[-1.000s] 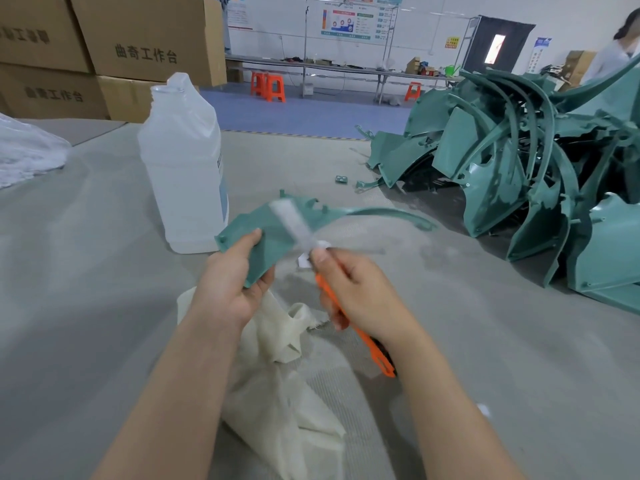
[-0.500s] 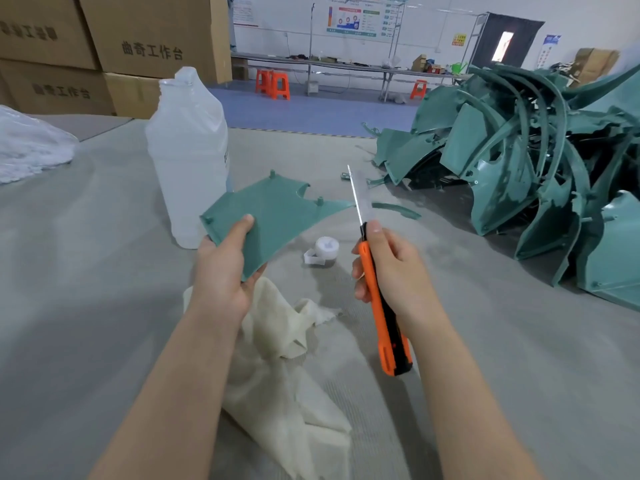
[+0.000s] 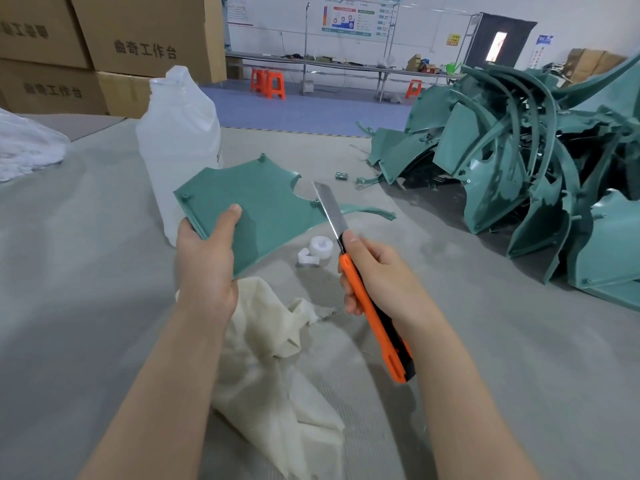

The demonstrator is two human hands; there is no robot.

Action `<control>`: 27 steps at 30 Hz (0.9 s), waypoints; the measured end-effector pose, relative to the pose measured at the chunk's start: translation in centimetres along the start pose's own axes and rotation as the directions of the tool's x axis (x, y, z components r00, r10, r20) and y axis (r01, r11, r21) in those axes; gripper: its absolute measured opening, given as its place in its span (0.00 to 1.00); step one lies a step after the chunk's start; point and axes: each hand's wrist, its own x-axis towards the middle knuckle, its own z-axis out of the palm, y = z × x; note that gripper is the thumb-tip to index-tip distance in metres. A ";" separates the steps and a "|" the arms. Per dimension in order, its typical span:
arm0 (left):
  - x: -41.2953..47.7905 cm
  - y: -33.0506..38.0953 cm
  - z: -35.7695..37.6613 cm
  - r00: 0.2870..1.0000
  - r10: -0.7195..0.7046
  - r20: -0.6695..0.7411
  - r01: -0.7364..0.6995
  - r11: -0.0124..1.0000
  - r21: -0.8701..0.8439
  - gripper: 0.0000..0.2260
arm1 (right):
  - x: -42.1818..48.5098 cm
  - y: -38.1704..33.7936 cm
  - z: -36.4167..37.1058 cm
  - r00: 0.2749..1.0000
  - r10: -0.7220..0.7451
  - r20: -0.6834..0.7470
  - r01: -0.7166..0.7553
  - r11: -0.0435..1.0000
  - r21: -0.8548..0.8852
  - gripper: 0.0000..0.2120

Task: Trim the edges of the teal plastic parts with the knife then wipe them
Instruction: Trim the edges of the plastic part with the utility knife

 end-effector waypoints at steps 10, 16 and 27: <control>0.2 -0.2 0.1 1.000 -0.012 -0.024 0.012 1.000 0.020 0.14 | 0.0 -0.6 0.3 0.941 -0.219 -0.260 0.271 0.944 0.186 0.13; -0.7 -0.1 0.9 0.999 0.054 0.007 -0.054 0.998 0.021 0.12 | 0.4 -0.3 0.4 0.899 -0.020 -0.438 0.133 0.965 0.228 0.10; -1.8 -0.2 1.5 0.951 0.270 0.150 -0.289 0.949 0.124 0.08 | 0.3 -0.4 0.1 0.905 0.019 -0.424 0.142 0.928 0.343 0.09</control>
